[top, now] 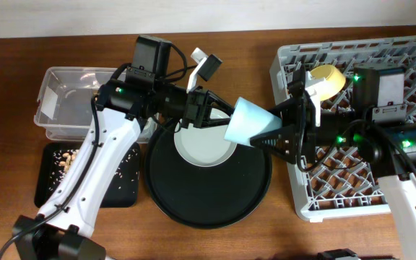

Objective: Sort waste into correct bins and load items into the dishwasher rack
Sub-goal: 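Hand the light-blue cup from the left gripper to the right gripper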

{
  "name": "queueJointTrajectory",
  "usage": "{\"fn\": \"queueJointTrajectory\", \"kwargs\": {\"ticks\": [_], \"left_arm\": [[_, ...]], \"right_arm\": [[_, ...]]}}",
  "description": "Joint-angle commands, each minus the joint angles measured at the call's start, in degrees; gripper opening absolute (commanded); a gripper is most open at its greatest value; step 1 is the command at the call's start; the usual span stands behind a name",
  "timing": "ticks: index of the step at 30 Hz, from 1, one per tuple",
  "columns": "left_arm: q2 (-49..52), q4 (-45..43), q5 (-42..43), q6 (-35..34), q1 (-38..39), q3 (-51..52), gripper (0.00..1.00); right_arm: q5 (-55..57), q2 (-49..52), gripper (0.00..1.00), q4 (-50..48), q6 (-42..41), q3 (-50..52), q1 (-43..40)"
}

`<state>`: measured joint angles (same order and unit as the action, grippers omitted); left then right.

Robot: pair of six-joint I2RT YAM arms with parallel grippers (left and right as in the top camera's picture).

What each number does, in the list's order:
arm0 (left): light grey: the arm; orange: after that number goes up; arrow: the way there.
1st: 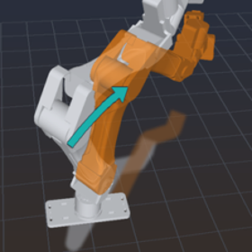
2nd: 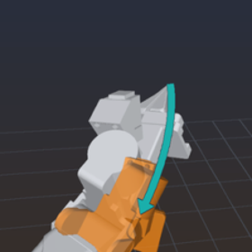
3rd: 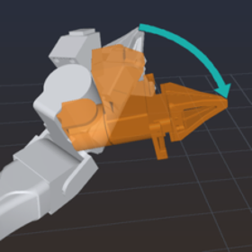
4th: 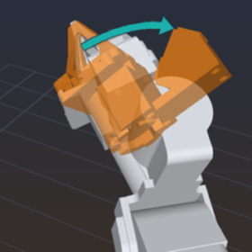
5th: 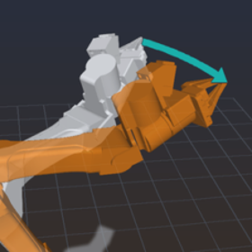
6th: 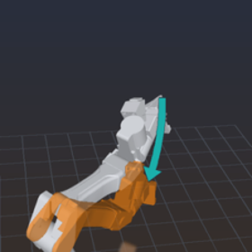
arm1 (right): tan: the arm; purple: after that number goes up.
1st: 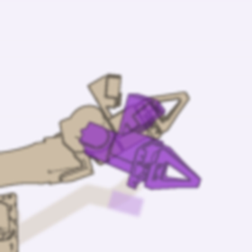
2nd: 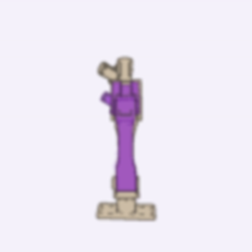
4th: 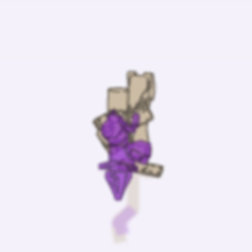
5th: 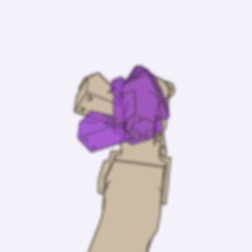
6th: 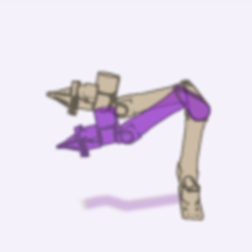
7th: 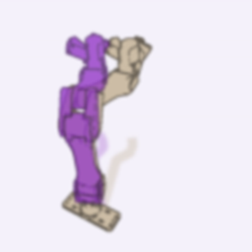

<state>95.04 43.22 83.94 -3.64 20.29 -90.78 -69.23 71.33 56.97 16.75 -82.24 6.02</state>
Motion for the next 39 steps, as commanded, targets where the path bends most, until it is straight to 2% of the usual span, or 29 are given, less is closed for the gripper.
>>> {"fn": "queueJointTrajectory", "kwargs": {"ticks": [1, 3, 5, 10, 19, 21, 23, 31, 33, 35, 39], "left_arm": [[-0.3, -0.1, -1.8, 0.7, 1.0, -0.7, 0.03], [-0.3, 0.2, -5.4, 0.7, 1.0, -0.7, 0.18], [-0.3, 2.0, -9.0, 0.7, 1.0, -0.7, 0.2], [-0.3, 6.6, -15.0, 0.7, 1.0, -0.7, 0.2], [-0.3, 8.0, -15.0, 0.7, 1.0, -0.7, 0.19], [-0.3, 8.6, -15.0, 0.8, 1.0, -0.7, 0.13], [-0.3, 9.2, -15.0, 1.1, 1.0, -0.7, 0.12], [-0.3, 9.6, -15.5, 2.0, 1.0, -0.7, 0.12], [-0.3, 10.2, -19.6, 2.0, 1.0, -0.7, 0.16], [-0.3, 11.3, -28.1, 1.9, 1.0, -0.7, 0.28], [-0.3, 12.7, -38.9, 1.3, 1.0, -0.7, 0.34]], "right_arm": [[-1.8, 0.1, 0.57, -0.2, 0.8, -0.3, 0.3], [1.0, 0.1, 0.55, -0.2, 0.8, -0.3, 0.3], [3.8, 0.1, 0.53, -0.2, 0.8, -0.3, 0.3], [4.8, 0.1, 0.52, -0.3, 0.8, -0.3, 0.3], [4.8, 0.1, 0.51, -1.6, 0.8, -0.3, 0.3], [4.8, 0.1, 0.51, -2.0, 0.3, -0.3, 0.3], [4.8, 0.1, 0.51, -3.2, -1.2, -0.3, 0.3], [5.3, 0.1, 0.52, -4.4, -2.4, -0.3, 0.2], [5.4, 0.1, 0.52, -4.4, -4.3, -0.3, -1.0], [5.4, 0.0, 0.51, -4.3, -6.6, -0.3, -2.8], [5.6, -0.7, 0.5, -1.3, -8.7, -0.3, -6.8]]}}
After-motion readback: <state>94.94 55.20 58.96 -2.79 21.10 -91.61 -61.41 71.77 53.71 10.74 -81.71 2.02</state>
